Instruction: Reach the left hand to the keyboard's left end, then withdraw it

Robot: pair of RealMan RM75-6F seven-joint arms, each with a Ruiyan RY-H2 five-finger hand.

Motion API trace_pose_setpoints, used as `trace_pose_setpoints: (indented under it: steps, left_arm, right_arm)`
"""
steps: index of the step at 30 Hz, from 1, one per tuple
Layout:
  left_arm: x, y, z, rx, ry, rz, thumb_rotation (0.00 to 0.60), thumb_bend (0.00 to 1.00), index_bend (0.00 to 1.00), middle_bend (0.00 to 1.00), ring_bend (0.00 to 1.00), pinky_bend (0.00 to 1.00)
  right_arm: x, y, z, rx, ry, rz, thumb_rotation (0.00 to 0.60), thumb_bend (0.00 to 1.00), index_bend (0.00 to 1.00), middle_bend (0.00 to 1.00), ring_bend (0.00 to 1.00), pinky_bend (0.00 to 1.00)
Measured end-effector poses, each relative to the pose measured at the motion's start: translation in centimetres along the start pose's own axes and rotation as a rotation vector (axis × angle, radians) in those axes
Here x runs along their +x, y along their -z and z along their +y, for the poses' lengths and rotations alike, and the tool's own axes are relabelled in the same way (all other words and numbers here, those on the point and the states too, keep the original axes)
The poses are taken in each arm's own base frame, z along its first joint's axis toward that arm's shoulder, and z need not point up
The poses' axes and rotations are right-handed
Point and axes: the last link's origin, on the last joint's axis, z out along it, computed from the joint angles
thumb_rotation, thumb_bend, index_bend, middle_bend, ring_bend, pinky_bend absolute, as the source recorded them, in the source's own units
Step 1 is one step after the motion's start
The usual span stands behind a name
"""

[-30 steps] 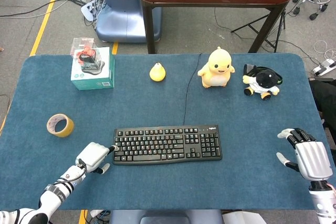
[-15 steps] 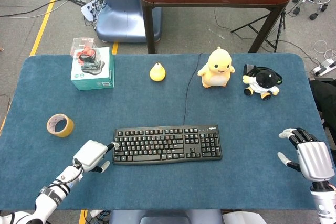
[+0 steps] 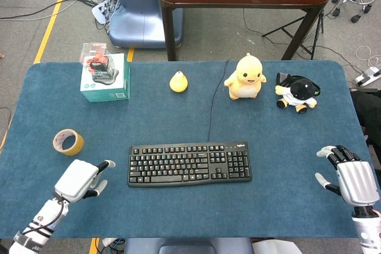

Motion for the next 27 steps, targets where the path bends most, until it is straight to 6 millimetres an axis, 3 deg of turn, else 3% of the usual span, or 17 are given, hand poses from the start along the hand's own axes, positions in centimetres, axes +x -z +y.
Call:
trace_pose_setpoints:
  steps: [5, 12, 17, 27]
  left_arm:
    - [-0.1, 3.2, -1.5, 0.070, 0.027, 0.079, 0.600, 0.38, 0.35, 0.75, 0.78, 0.96]
    - [-1.0, 6.1, -3.6, 0.172, 0.081, 0.115, 0.600, 0.38, 0.41, 0.75, 0.78, 0.96]
    - [-1.7, 6.3, -4.8, 0.191, 0.037, 0.115, 0.600, 0.38, 0.44, 0.75, 0.78, 0.96]
    - [-2.1, 6.4, -5.2, 0.219, 0.043, 0.105, 0.600, 0.38, 0.44, 0.75, 0.78, 0.96]
  right_arm:
    - [-0.1, 0.0, -0.1, 0.000, 0.005, -0.002, 0.600, 0.19, 0.41, 0.36, 0.27, 0.50]
    - [-0.3, -0.2, 0.0, -0.009, 0.015, -0.006, 0.600, 0.19, 0.41, 0.36, 0.27, 0.50]
    - [-1.0, -0.6, 0.1, -0.017, 0.020, -0.037, 0.600, 0.19, 0.41, 0.36, 0.27, 0.50]
    - [-1.1, -1.0, 0.4, -0.018, 0.003, -0.057, 0.600, 0.19, 0.41, 0.36, 0.27, 0.50]
